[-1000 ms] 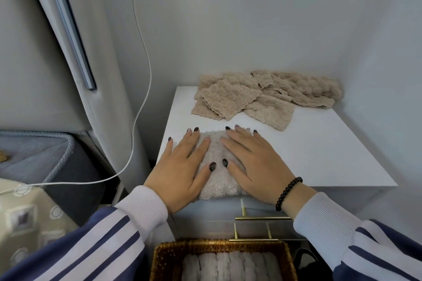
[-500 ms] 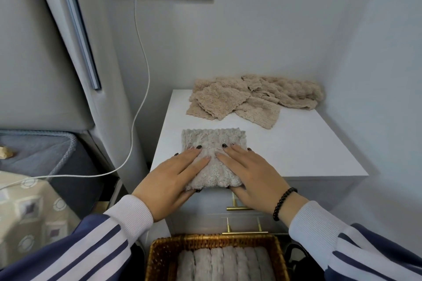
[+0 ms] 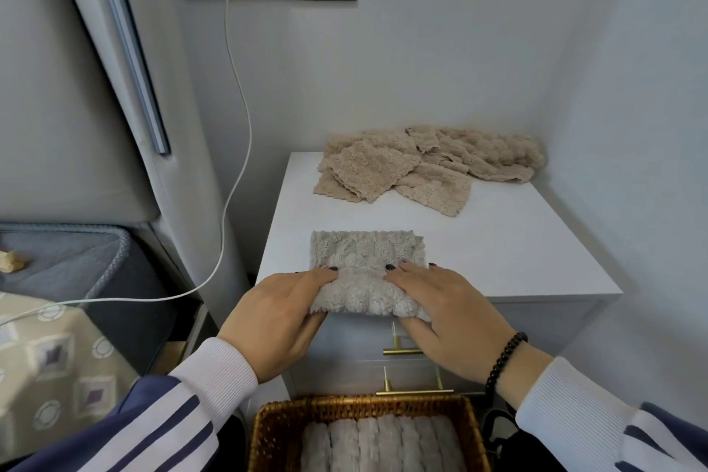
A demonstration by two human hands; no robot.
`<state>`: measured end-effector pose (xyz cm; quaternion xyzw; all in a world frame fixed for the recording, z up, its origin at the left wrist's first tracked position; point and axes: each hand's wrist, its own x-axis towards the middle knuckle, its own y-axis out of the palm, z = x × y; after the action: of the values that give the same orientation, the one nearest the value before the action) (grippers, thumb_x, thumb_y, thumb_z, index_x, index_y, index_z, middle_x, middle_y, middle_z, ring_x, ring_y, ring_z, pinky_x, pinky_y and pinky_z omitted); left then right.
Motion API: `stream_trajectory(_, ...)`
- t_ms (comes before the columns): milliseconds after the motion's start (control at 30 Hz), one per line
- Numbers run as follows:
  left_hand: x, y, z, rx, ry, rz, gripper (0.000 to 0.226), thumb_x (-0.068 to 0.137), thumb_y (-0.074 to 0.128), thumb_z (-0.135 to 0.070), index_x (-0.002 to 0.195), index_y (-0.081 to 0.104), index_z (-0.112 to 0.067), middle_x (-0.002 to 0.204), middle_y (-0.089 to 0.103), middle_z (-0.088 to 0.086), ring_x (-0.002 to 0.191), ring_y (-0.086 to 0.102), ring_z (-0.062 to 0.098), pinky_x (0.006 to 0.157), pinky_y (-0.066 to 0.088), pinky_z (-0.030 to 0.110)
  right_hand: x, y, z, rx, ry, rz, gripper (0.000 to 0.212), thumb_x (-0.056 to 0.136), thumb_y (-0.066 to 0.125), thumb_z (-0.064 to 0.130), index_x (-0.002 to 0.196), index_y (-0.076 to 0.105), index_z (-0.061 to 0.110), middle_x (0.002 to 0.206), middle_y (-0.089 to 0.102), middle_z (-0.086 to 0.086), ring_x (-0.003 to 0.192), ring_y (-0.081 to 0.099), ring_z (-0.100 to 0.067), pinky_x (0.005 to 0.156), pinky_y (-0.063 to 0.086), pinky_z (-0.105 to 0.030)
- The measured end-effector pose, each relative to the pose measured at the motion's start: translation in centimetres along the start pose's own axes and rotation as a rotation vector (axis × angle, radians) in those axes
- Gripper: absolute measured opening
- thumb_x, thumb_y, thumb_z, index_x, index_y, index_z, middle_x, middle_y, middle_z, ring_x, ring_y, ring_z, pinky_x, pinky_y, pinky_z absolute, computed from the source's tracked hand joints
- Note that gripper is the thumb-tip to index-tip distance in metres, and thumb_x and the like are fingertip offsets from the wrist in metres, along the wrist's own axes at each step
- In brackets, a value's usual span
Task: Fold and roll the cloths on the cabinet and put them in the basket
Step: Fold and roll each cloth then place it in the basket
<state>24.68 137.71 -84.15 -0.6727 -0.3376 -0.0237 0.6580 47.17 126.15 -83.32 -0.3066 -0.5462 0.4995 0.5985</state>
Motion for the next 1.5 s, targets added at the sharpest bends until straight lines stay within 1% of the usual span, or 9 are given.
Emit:
stream_trajectory(200,1.4,0.0,0.1,-0.107,-0.209,-0.118,0.030,0.086,0.038,-0.045,0.109,0.046,-0.026,0.066,0.063,-0.004,0.053,0.058,0.021,0.049,0.048,0.033,1.7,-1.6,0.2,0.307,0.220,0.018,0.021,0.093,0.053,0.037,0.112,0.055,0.026,0.077,0.065,0.007,0.062,0.058,-0.009,0.056,0.045,-0.023)
stream_trajectory(367,2.8,0.3,0.0,-0.421,-0.421,-0.169,0.038,0.091,0.044,-0.056,0.099,0.057,-0.021,0.079,0.064,-0.010,0.071,0.060,0.011,0.066,0.050,0.031,3.3,-1.7,-0.2,0.492,0.420,-0.051,0.014,0.092,0.054,0.040,0.087,0.050,0.028,0.068,0.061,0.007,0.056,0.054,-0.003,0.051,0.041,-0.014)
stream_trajectory(500,3.9,0.8,0.0,-0.516,-0.556,-0.198,0.055,0.088,0.040,-0.063,0.081,0.055,-0.010,0.068,0.059,0.001,0.060,0.047,0.013,0.058,0.041,0.025,5.0,-0.9,-1.2,0.505,0.554,-0.044,0.035,0.089,0.049,0.056,0.093,0.040,0.022,0.075,0.054,0.008,0.063,0.049,-0.003,0.054,0.032,-0.014)
stream_trajectory(667,5.4,1.0,0.5,-0.472,-0.724,-0.178,0.049,0.092,0.051,-0.046,0.059,0.039,-0.013,0.048,0.038,-0.007,0.047,0.034,0.008,0.046,0.031,0.016,6.4,-0.9,-1.1,0.508,0.627,-0.126,0.047,0.088,0.057,0.051,0.062,0.038,0.017,0.052,0.040,0.005,0.049,0.038,-0.010,0.045,0.031,-0.016)
stream_trajectory(833,6.4,1.3,0.7,-0.391,-0.793,-0.081,0.039,0.091,0.053,-0.045,0.069,0.050,-0.013,0.057,0.051,-0.005,0.054,0.046,0.013,0.052,0.036,0.026,7.2,0.0,-1.5,0.395,0.654,-0.177,0.039,0.085,0.062,0.047,0.073,0.042,0.015,0.062,0.041,0.003,0.053,0.038,-0.014,0.051,0.030,-0.027)
stream_trajectory(967,6.7,1.2,0.8,-0.338,-0.759,-0.083,0.024,0.089,0.055,-0.044,0.093,0.052,-0.020,0.091,0.056,-0.005,0.074,0.056,0.014,0.068,0.049,0.032,7.4,0.6,-1.5,0.365,0.651,-0.256,0.027,0.086,0.065,0.038,0.101,0.048,0.023,0.091,0.052,0.006,0.076,0.053,-0.013,0.065,0.043,-0.028)
stream_trajectory(1167,7.1,1.1,0.2,-0.280,-0.647,-0.159,0.013,0.090,0.058,-0.030,0.099,0.052,-0.023,0.105,0.053,-0.004,0.090,0.057,0.015,0.076,0.051,0.035,7.5,2.0,-1.1,-0.082,0.056,-0.306,0.015,0.079,0.065,-0.002,0.086,0.067,0.011,0.092,0.064,-0.006,0.080,0.059,-0.027,0.068,0.045,-0.036)
stream_trajectory(1333,6.2,1.7,0.3,-0.070,-0.469,-0.132,0.015,0.095,0.050,-0.022,0.096,0.063,-0.013,0.091,0.062,0.001,0.086,0.055,0.021,0.067,0.046,0.033,6.4,1.2,-1.3,0.051,0.046,-0.078,0.038,0.092,0.037,0.017,0.116,0.065,0.006,0.111,0.067,-0.009,0.100,0.063,-0.029,0.082,0.052,-0.042)
stream_trajectory(1500,4.7,1.7,0.2,-0.072,-0.407,-0.059,0.053,0.092,0.027,-0.040,0.120,0.064,-0.015,0.112,0.066,0.004,0.101,0.059,0.027,0.086,0.050,0.039,4.9,0.2,-0.9,0.047,0.069,0.111,0.068,0.093,0.050,0.049,0.149,0.028,0.017,0.151,0.033,0.002,0.139,0.027,-0.014,0.113,0.019,-0.025)
